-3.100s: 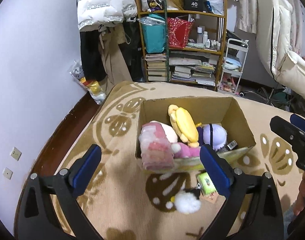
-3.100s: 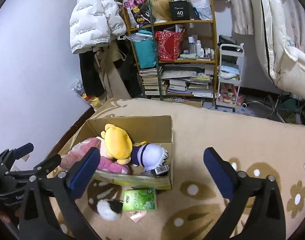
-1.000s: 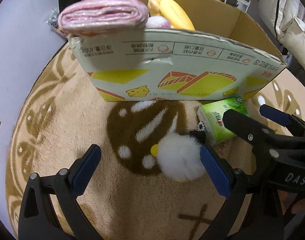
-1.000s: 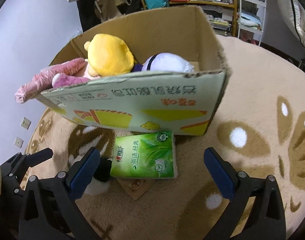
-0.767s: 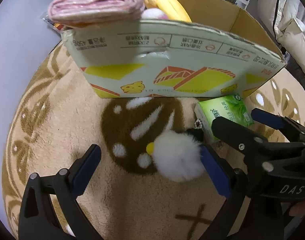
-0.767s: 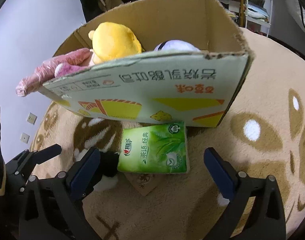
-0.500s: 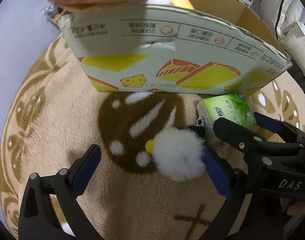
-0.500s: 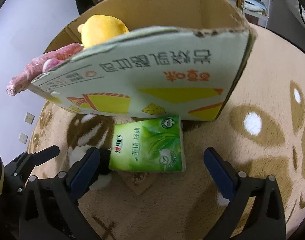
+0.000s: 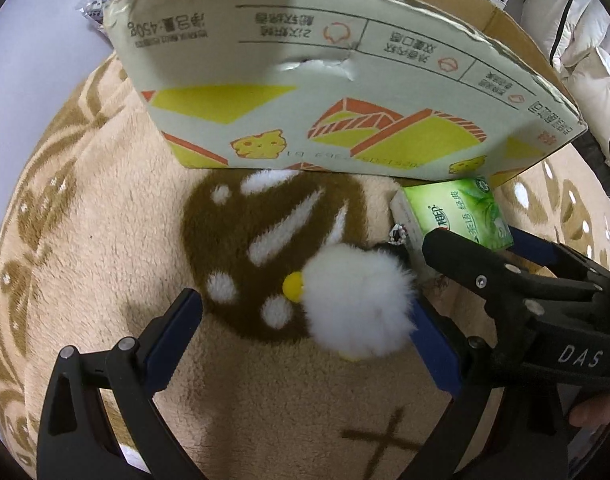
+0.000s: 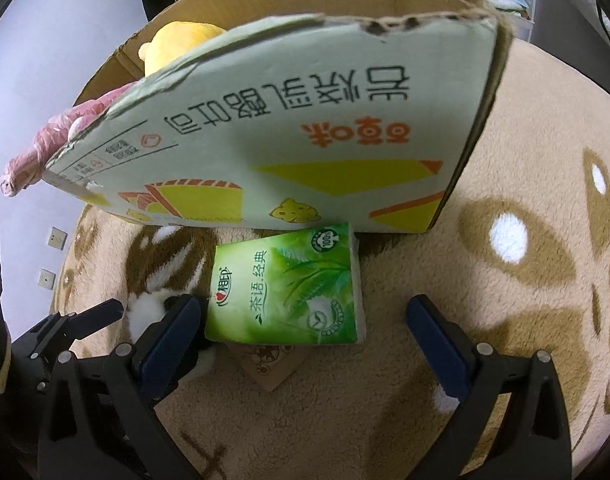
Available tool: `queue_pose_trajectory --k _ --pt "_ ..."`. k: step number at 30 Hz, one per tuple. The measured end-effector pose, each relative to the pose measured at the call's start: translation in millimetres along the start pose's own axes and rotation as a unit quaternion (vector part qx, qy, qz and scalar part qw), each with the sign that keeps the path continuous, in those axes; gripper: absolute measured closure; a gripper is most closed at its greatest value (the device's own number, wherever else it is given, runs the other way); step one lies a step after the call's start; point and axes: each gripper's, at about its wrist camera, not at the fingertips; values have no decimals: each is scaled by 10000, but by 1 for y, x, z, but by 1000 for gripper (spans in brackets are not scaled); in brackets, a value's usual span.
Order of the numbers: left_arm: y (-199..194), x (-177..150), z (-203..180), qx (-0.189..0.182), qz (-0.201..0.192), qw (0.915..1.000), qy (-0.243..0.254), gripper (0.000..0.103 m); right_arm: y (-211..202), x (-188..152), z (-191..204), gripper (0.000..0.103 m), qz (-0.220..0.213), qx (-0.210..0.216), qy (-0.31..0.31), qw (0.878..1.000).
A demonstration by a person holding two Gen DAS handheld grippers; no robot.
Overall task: Organize soft objects
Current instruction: 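Grasp the white pompom keychain with the left tool while the right tool grasps the green tissue pack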
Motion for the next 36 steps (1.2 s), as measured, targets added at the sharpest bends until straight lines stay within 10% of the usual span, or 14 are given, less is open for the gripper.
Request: queue_pose_trajectory --k 18,24,36 --pt "8 -5 -13 -24 43 9999 105 5 5 -1 11 0 129 -314 -315 9989" --pt "8 -5 -12 -166 -60 9998 83 16 2 -1 10 22 86 -353 -186 9992" --pt "4 -14 -39 -489 29 9977 476 89 -12 -8 0 24 -8 -318 -25 9995"
Point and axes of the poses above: each gripper's, at about its wrist camera, not at the fingertips, and y roughly the way its jaws point, z to its left, x to its top, and after that the axes turned 3 degrees about -z, right-handed
